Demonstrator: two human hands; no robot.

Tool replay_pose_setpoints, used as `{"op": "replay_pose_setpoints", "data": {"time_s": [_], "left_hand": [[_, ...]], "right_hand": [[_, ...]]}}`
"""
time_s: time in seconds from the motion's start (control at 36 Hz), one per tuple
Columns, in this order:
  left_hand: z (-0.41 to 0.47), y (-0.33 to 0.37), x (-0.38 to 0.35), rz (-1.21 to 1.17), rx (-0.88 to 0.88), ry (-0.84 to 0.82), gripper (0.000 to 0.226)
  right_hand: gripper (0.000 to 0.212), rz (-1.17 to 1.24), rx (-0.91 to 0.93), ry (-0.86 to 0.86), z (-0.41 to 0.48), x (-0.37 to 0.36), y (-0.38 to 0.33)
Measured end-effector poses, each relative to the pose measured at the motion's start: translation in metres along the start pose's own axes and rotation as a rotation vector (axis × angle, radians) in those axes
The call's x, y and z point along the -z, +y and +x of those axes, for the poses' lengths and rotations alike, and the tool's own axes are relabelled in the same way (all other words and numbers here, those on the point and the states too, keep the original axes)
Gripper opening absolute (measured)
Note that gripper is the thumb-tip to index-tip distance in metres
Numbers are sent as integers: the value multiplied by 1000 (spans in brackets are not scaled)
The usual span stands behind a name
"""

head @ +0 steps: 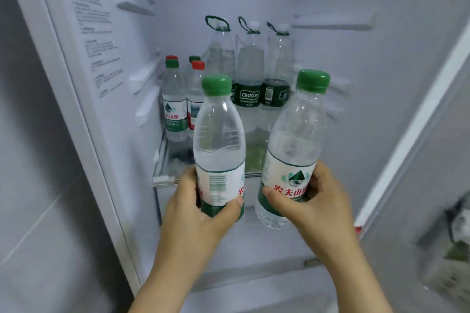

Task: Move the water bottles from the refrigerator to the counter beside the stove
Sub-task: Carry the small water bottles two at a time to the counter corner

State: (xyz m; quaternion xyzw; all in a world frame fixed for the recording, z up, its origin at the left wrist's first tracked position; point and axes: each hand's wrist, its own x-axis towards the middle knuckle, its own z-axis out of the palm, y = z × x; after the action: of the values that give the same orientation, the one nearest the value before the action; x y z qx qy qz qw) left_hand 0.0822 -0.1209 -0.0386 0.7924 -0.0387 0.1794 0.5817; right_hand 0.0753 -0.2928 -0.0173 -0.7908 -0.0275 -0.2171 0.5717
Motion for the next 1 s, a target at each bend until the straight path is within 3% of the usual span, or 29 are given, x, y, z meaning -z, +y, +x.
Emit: {"op": "replay_pose_setpoints", "data": {"time_s": [1.0], "left_hand": [[-215,112,-94,-329,-202,-854,38]], "right_hand": [[44,-396,-225,752,-289,188,-74]]}}
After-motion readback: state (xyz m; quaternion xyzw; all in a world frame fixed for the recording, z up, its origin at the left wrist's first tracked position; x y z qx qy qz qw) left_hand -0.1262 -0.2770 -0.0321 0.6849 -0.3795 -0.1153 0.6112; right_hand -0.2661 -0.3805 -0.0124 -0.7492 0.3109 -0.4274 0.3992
